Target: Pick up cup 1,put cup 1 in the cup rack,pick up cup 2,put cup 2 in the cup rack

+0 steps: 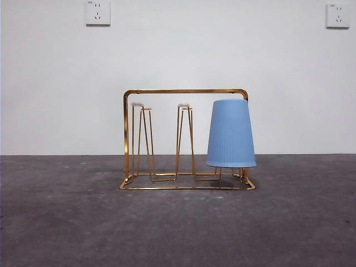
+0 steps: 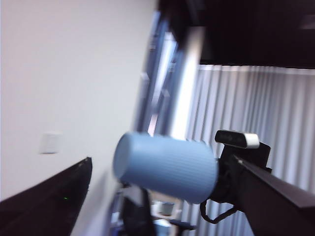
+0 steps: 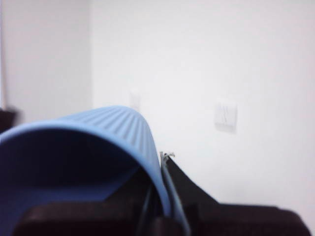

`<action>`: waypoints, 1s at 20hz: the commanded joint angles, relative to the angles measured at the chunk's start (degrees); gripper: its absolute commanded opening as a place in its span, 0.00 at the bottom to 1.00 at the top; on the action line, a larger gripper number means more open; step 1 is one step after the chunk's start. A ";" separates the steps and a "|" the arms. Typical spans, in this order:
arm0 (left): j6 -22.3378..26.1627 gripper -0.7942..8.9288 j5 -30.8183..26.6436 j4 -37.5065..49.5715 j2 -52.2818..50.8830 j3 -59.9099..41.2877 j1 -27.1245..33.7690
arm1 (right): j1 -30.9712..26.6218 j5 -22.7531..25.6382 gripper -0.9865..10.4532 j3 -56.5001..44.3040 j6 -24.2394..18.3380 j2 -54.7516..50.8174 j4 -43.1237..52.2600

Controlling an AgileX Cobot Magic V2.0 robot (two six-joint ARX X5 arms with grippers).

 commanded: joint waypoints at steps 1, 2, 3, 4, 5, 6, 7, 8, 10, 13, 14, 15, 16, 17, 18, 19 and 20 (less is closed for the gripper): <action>-2.67 0.56 4.07 4.44 2.73 -0.33 0.07 | 0.17 -3.80 0.07 -0.15 -1.38 -1.38 2.36; -3.48 0.56 5.49 6.47 4.11 -0.33 0.07 | 0.17 -5.64 0.07 -0.15 -1.70 -1.97 3.21; -4.61 0.56 7.08 8.57 5.53 -0.33 0.07 | 0.17 -7.17 0.07 -0.15 -2.25 -2.47 4.20; -5.66 0.56 8.50 10.45 6.75 -0.33 0.07 | 0.17 -8.26 0.07 -0.15 -2.75 -2.95 4.79; -6.91 0.57 10.23 13.03 8.20 -0.33 0.07 | 0.17 -8.94 0.07 -0.15 -2.95 -3.43 5.40; -8.31 0.57 12.15 15.78 9.66 -0.33 0.09 | 0.17 -9.60 0.07 -0.15 -2.99 -3.76 5.88; -9.75 0.57 13.94 18.27 10.86 -0.35 0.09 | 0.17 -10.05 0.07 -0.15 -2.99 -3.87 6.14; -11.65 0.57 16.04 21.31 12.26 -0.33 0.09 | 0.17 -10.47 0.07 -0.15 -3.02 -4.11 6.32; -15.54 0.57 18.84 27.15 14.84 -0.33 0.09 | 0.17 -11.61 0.07 -0.15 -3.02 -4.15 6.54; -20.28 0.57 19.89 34.53 18.12 -0.33 0.09 | 0.17 -12.81 0.07 -0.15 -3.48 -4.15 6.60; -21.68 0.57 20.52 37.00 19.08 -0.33 0.09 | 0.17 -12.83 0.07 -0.15 -3.89 -4.15 6.60; -22.93 0.57 21.16 39.01 19.85 -0.33 0.09 | 0.17 -12.83 0.07 -0.15 -4.15 -4.15 6.60; -24.50 0.57 21.88 41.55 20.76 -0.33 0.09 | 0.17 -12.83 0.07 -0.15 -4.26 -4.13 6.64; -26.03 0.57 22.25 43.89 21.53 -0.33 0.09 | 0.17 -12.83 0.07 -0.15 -4.26 -4.07 6.78; -27.56 0.57 22.45 46.05 22.23 -0.33 0.09 | 0.17 -12.85 0.07 -0.15 -4.24 -3.87 7.06; -28.63 0.57 22.56 47.74 22.80 -0.33 0.09 | 0.17 -12.85 0.07 -0.15 -4.24 -3.87 7.43; -29.55 0.57 22.62 49.33 23.34 -0.33 0.09 | 0.17 -12.90 0.07 -0.15 -4.22 -3.85 7.85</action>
